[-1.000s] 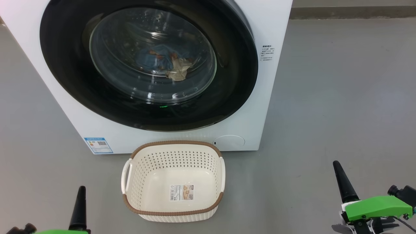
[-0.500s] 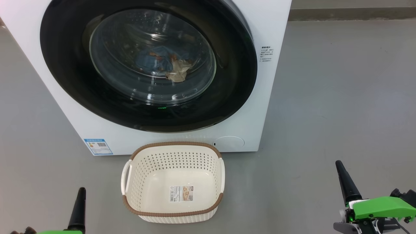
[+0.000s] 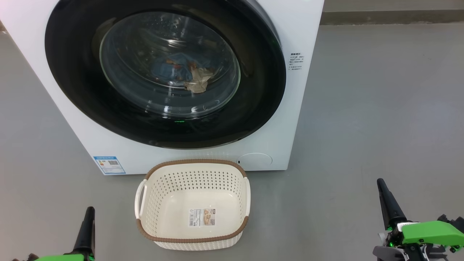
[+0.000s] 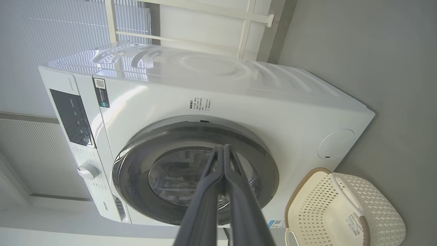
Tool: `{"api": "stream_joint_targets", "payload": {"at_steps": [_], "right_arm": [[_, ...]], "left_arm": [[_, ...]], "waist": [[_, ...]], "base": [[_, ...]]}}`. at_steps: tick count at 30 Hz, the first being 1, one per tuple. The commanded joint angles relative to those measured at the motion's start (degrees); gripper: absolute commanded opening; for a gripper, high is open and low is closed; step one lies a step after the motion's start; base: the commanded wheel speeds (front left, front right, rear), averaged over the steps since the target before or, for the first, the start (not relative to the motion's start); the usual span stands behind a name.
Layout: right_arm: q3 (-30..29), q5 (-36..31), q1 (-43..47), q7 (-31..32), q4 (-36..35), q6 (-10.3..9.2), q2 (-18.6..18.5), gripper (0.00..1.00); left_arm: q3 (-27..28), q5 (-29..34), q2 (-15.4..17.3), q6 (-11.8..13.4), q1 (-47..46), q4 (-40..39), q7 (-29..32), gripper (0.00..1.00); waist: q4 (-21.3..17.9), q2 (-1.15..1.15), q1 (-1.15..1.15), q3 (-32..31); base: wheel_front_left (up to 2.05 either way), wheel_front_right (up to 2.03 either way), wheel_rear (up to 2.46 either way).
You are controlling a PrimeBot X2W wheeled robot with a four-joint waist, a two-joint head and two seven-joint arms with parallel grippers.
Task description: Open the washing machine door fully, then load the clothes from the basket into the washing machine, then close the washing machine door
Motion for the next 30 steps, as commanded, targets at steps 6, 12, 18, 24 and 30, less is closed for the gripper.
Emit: {"api": "stream_joint_targets", "payload": {"at_steps": [6,12,18,24,30], "right_arm": [[0.41,4.10,-0.49,1.53,-1.93,-0.06,0.34,0.00],[0.04,6.06,-0.45,2.15,-2.01,-0.06,0.60,0.00],[0.02,6.05,-0.46,2.17,-2.01,-0.06,0.61,0.00],[0.00,6.03,-0.46,2.18,-2.01,-0.06,0.63,0.00],[-0.02,6.01,-0.46,2.20,-2.01,-0.06,0.64,0.00]], "left_arm": [[2.53,-3.72,0.68,-0.19,-3.14,-0.74,1.17,0.00],[2.91,-5.54,0.55,-0.20,-3.36,-0.56,1.78,0.00],[2.98,-5.48,0.50,-0.20,-3.37,-0.56,1.84,0.00],[3.05,-5.42,0.45,-0.20,-3.37,-0.56,1.89,0.00],[3.11,-5.37,0.41,-0.20,-3.37,-0.56,1.94,0.00]], "waist": [[-0.05,0.00,0.00,-0.13],[-0.08,0.00,0.00,-0.20],[-0.08,0.00,0.00,-0.20],[-0.08,0.00,0.00,-0.20],[-0.08,0.00,0.00,-0.20]], "base": [[0.00,0.00,0.00],[0.00,0.00,0.00],[0.00,0.00,0.00],[0.00,0.00,0.00],[0.00,0.00,0.00]]}}
